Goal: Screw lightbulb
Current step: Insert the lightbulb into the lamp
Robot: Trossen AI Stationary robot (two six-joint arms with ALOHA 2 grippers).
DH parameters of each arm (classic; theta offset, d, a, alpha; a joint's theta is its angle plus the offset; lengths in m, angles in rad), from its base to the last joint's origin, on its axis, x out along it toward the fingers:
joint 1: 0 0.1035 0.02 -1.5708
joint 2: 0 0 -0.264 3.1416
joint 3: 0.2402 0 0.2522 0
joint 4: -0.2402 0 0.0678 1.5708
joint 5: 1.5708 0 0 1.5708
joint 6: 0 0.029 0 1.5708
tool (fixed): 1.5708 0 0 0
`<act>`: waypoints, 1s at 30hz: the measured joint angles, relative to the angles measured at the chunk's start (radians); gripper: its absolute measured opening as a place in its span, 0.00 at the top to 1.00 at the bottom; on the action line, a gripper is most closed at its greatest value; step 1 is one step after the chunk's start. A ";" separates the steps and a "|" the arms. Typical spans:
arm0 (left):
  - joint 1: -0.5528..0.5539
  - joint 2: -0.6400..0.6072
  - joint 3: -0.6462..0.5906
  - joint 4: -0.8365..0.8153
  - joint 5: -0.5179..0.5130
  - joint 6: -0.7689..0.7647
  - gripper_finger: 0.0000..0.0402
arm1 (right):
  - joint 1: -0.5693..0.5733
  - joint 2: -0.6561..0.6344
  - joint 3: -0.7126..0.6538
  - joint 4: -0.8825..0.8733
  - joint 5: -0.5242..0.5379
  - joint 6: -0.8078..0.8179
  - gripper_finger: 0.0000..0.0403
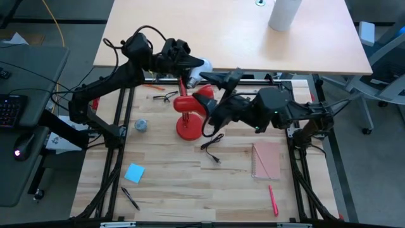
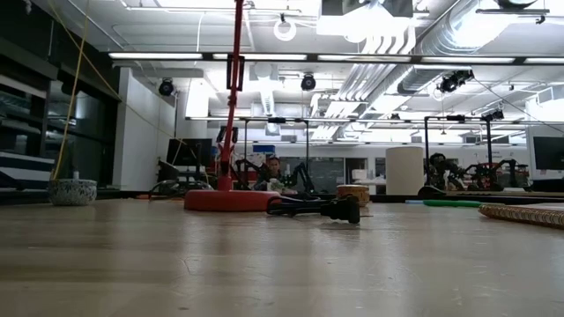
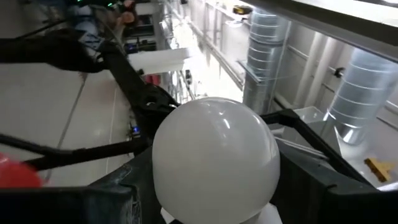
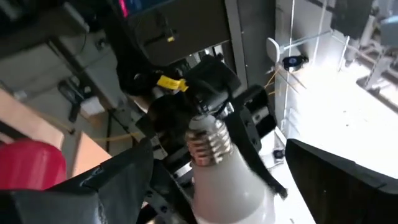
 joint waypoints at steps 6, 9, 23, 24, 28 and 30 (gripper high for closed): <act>-0.002 0.000 0.000 -0.020 0.023 -0.003 0.44 | -0.015 0.046 0.000 0.010 0.015 -0.123 0.15; -0.001 0.000 0.000 -0.021 0.025 -0.002 0.44 | -0.022 0.053 0.000 0.012 0.035 -0.165 0.19; -0.001 -0.003 0.000 -0.021 0.074 -0.002 0.44 | -0.042 0.056 0.000 0.122 0.035 -0.223 0.27; -0.001 -0.003 0.000 -0.021 0.074 -0.002 0.44 | -0.042 0.056 0.000 0.123 0.035 -0.221 0.27; -0.001 -0.003 0.000 -0.021 0.074 -0.002 0.44 | -0.041 0.055 0.000 0.121 0.034 -0.202 0.33; -0.001 -0.003 0.000 -0.021 0.074 -0.002 0.44 | -0.042 0.056 0.000 0.120 0.033 -0.199 0.38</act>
